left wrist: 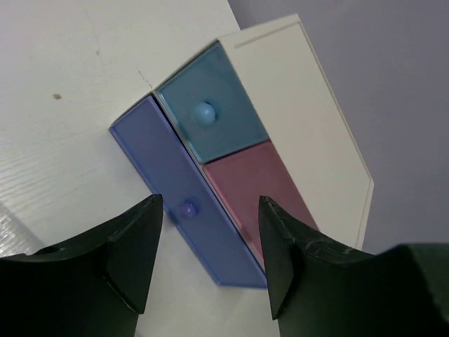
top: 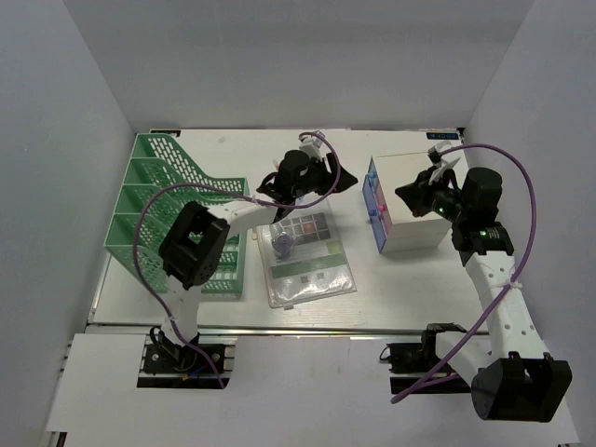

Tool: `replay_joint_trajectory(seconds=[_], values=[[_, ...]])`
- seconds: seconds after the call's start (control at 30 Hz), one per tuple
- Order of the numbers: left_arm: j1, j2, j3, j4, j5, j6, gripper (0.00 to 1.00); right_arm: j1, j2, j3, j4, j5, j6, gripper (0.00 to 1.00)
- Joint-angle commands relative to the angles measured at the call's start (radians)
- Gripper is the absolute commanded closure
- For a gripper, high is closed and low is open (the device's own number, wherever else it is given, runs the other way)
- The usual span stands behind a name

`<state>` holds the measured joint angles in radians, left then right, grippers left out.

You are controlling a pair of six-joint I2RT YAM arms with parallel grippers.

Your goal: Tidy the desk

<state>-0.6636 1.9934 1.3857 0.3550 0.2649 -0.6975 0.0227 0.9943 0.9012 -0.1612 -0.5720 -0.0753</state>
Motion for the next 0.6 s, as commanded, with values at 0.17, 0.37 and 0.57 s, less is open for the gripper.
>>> replay_joint_trajectory(seconds=[0.17, 0.37, 0.57], values=[[0.002, 0.189, 0.139, 0.19, -0.044, -0.33, 0.32, -0.052, -0.025, -0.015, 0.08, 0.026, 0.04, 1.0], [0.002, 0.274, 0.153, 0.326, -0.07, -0.476, 0.32, -0.058, -0.033, -0.025, 0.089, 0.011, 0.04, 1.0], [0.002, 0.349, 0.162, 0.459, -0.081, -0.588, 0.34, -0.061, -0.037, -0.033, 0.092, -0.012, 0.04, 1.0]])
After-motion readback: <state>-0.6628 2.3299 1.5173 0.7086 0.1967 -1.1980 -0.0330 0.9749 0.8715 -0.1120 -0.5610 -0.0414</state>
